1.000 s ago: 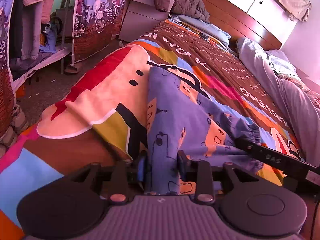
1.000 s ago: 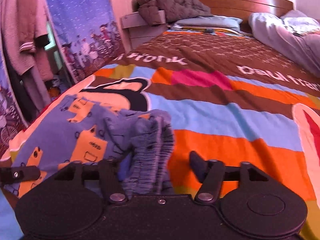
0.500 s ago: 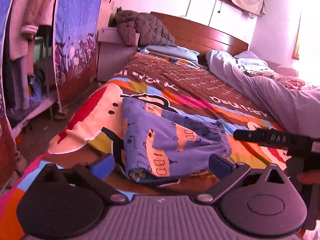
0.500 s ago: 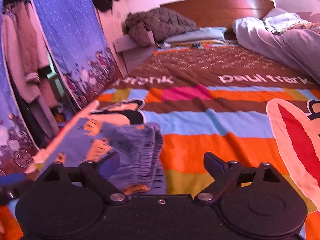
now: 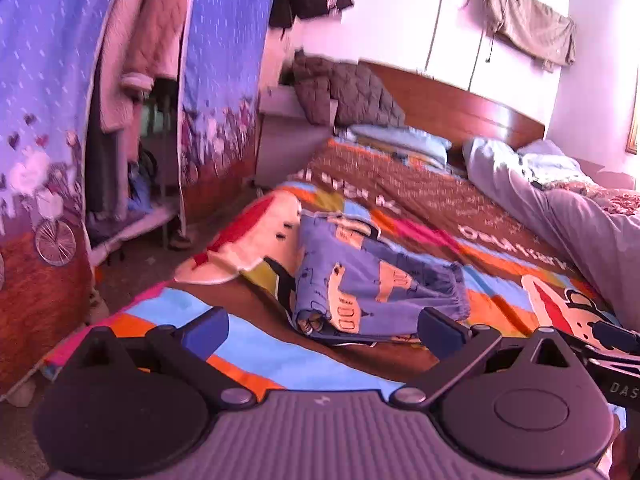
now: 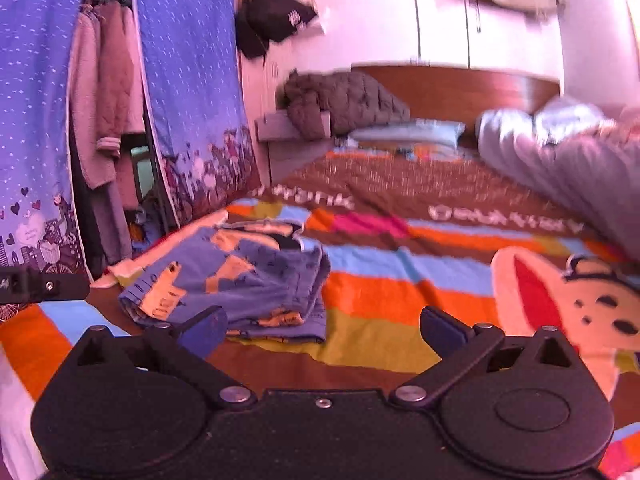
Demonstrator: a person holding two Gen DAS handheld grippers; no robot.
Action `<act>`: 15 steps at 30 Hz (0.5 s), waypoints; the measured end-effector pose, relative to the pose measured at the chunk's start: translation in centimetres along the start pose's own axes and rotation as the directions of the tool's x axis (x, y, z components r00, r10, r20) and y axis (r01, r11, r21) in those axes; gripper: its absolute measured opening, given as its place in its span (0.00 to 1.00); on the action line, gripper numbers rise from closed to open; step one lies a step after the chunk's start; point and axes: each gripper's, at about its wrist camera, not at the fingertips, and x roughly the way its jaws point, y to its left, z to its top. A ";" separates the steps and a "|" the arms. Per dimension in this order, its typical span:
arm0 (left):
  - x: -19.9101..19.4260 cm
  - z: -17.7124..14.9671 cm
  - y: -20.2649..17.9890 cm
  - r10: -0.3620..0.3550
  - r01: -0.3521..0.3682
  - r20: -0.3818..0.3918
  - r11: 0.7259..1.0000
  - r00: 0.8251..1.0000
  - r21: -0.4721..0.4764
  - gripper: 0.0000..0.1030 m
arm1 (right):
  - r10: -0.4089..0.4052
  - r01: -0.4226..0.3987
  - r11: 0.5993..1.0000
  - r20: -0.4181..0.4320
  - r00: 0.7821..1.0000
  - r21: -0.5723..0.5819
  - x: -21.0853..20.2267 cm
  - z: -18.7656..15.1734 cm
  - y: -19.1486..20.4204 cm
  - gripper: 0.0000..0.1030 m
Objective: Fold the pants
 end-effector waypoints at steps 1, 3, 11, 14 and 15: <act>-0.8 -0.4 -0.3 0.017 -0.018 0.023 1.000 1.000 0.008 1.00 | -0.008 0.008 1.000 0.024 1.000 -0.003 -0.7 -0.1 0.3 0.99; -1.9 -1.2 -0.8 0.058 -0.060 0.041 0.998 0.997 0.027 1.00 | -0.017 0.016 1.000 0.067 0.998 0.005 -1.9 -0.6 0.6 0.99; -3.3 -2.8 -0.7 0.095 -0.095 0.028 0.995 0.995 0.031 1.00 | 0.031 -0.031 0.999 0.065 0.997 -0.010 -4.7 -3.9 0.6 0.99; -3.0 -3.3 -0.8 0.124 -0.127 0.036 0.989 0.992 0.073 1.00 | 0.026 -0.027 0.999 0.061 0.998 0.017 -4.7 -4.0 0.1 0.99; -2.9 -3.4 -0.9 0.130 -0.133 0.038 0.987 0.991 0.090 1.00 | 0.028 -0.030 0.999 0.065 0.998 0.032 -4.7 -4.0 0.0 0.99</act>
